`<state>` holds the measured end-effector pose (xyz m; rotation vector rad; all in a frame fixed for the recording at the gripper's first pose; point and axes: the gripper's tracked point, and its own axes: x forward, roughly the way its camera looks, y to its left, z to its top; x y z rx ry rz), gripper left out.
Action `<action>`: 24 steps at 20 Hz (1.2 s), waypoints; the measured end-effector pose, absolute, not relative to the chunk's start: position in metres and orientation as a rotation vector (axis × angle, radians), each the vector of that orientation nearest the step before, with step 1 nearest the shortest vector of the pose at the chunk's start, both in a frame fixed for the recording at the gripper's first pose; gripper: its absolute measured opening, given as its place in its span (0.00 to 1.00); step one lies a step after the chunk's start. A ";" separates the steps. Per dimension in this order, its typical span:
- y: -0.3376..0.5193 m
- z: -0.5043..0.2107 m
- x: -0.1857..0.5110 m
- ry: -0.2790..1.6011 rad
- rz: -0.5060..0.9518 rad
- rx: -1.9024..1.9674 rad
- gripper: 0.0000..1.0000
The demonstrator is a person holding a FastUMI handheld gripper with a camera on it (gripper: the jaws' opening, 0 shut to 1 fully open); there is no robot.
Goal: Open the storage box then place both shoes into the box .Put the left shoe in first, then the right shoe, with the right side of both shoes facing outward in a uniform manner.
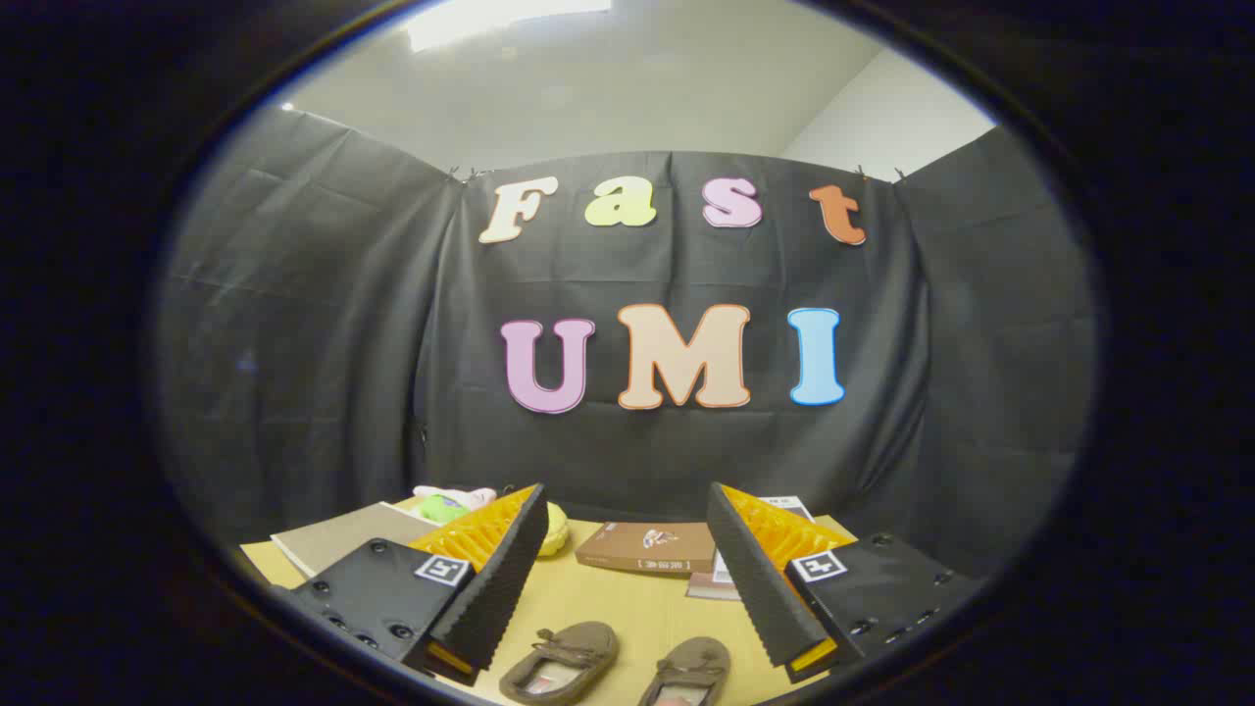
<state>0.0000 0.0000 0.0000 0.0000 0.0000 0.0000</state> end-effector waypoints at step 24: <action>-0.004 -0.002 0.008 -0.002 0.012 -0.024 1.00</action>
